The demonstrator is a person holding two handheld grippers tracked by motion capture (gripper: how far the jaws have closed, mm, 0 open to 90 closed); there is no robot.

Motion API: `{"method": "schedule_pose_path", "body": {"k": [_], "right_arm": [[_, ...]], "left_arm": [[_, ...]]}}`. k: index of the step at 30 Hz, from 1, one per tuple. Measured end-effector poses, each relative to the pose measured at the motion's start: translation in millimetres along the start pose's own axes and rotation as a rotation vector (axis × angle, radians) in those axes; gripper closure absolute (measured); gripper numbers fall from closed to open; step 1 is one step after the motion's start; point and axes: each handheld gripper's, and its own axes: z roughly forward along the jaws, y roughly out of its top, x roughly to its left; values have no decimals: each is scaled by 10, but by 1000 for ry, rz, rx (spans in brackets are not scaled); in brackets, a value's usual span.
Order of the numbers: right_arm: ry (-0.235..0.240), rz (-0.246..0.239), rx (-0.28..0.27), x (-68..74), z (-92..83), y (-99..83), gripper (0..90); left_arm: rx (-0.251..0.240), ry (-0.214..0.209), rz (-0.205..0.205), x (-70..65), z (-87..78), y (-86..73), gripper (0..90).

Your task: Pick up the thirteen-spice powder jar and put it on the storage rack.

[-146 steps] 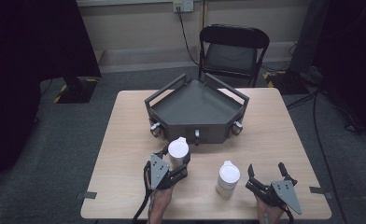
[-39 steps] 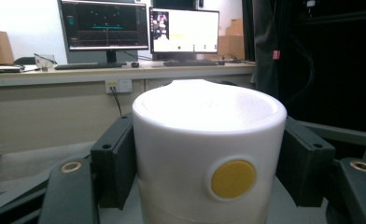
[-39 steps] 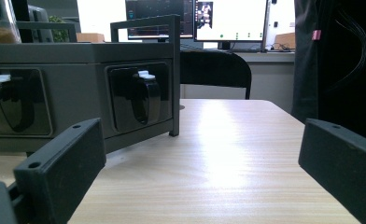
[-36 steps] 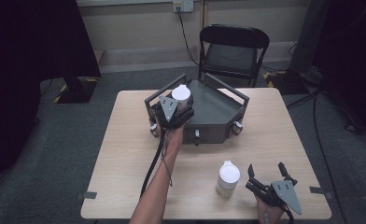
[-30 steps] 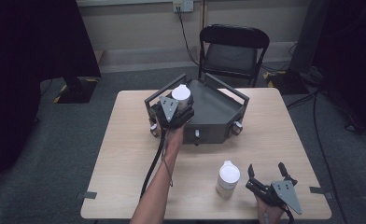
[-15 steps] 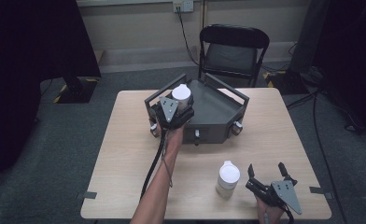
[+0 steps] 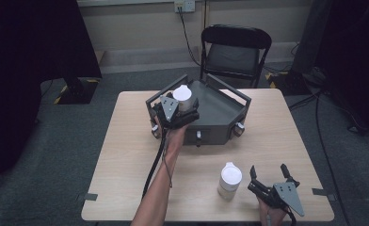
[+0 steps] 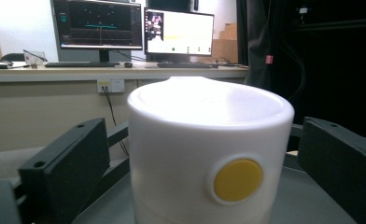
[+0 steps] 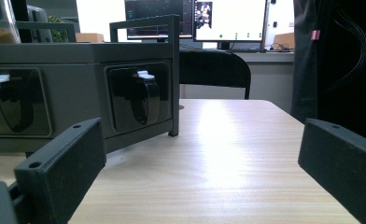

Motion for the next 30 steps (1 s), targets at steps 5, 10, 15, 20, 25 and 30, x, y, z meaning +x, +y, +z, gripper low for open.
{"method": "schedule_pose_path", "body": {"k": [5, 10, 15, 20, 25, 30], "right_arm": [[0, 0, 1, 1, 0, 1, 0], [0, 0, 0, 1, 0, 1, 0], [1, 1, 1, -3, 0, 1, 0], [0, 1, 0, 0, -1, 0, 0], [0, 0, 0, 0, -1, 1, 0], [0, 0, 1, 0, -1, 1, 0]], "left_arm": [[-9, -25, 0, 34, -51, 32, 0], [-13, -35, -9, 76, -113, 91, 0], [-7, -26, -16, 98, -141, 119, 0], [1, -32, -8, 114, -172, 132, 0], [4, -39, -7, 129, -218, 139, 0], [6, -51, -9, 156, -277, 123, 0]]}}
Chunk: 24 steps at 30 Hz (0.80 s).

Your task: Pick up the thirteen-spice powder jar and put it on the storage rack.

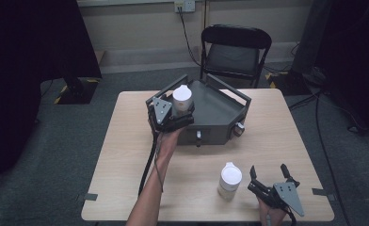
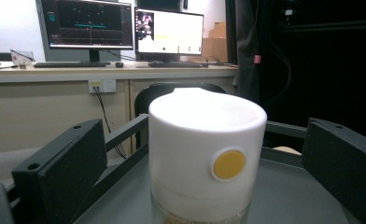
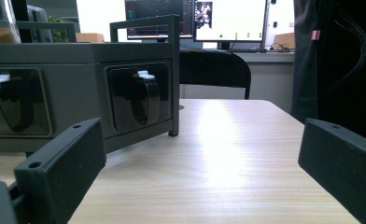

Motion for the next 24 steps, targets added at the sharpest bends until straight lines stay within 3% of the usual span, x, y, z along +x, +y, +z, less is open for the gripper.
{"method": "schedule_pose_path", "body": {"k": [10, 14, 24], "right_arm": [[0, -1, 0, 0, 0, 0, 0], [-2, -1, 1, 4, 0, 2, 0], [-3, -2, 0, 7, 1, 0, 0]], "left_arm": [[-3, -32, 12, -33, -156, -37, 0], [10, -41, 35, -48, -213, -55, 0], [2, -43, 10, 24, -432, -134, 0]]}}
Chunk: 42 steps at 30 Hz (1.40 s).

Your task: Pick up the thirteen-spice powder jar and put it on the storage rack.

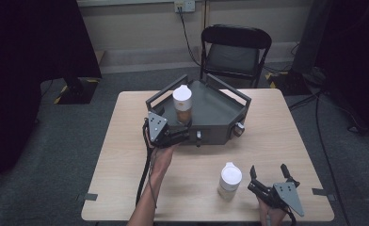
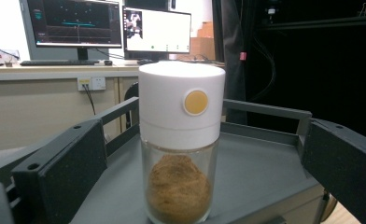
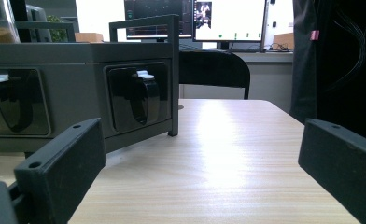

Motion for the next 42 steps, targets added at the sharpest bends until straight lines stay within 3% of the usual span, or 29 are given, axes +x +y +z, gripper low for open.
{"method": "schedule_pose_path", "body": {"k": [10, 15, 21, 31, 42], "right_arm": [[-1, 0, 2, 4, 1, 3, 0], [0, -2, 3, 4, 3, 6, 0], [-2, -1, 2, 5, 1, 3, 0], [-3, -1, 3, 8, 3, 6, 0], [-3, -1, 4, 9, 3, 7, 0]], "left_arm": [[-33, 14, -14, -23, -276, -141, 0], [-25, 17, -33, -32, -354, -260, 0], [-25, 2, -27, -46, -447, -295, 0], [-52, 41, -6, -99, -631, -365, 0], [-59, 45, -9, -113, -777, -527, 0]]}}
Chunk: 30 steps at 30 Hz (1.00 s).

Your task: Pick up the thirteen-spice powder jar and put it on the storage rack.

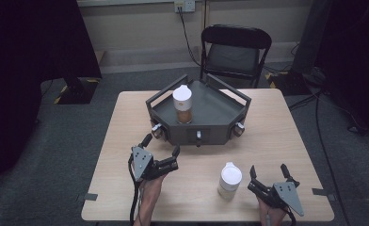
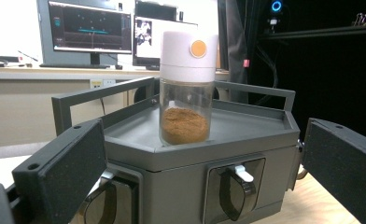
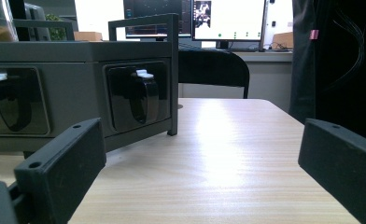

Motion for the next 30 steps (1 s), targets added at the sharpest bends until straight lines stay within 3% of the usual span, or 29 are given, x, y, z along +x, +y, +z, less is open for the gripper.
{"method": "schedule_pose_path", "body": {"k": [3, 8, 14, 17, 30], "right_arm": [[-1, -1, 1, 1, 1, 1, 0], [-1, -1, 1, 2, 2, 3, 0], [0, -2, 2, 0, 2, 4, 0], [-1, -1, 2, 2, 2, 4, 0], [-3, -1, 1, 6, 1, 2, 0]], "left_arm": [[-14, 5, -15, -15, -66, -84, 0], [-36, 27, 2, -74, -155, -235, 0], [-25, 43, 10, -98, -247, -357, 0], [-17, 72, 6, -147, -281, -407, 1], [18, 71, 45, -201, -317, -640, 2]]}}
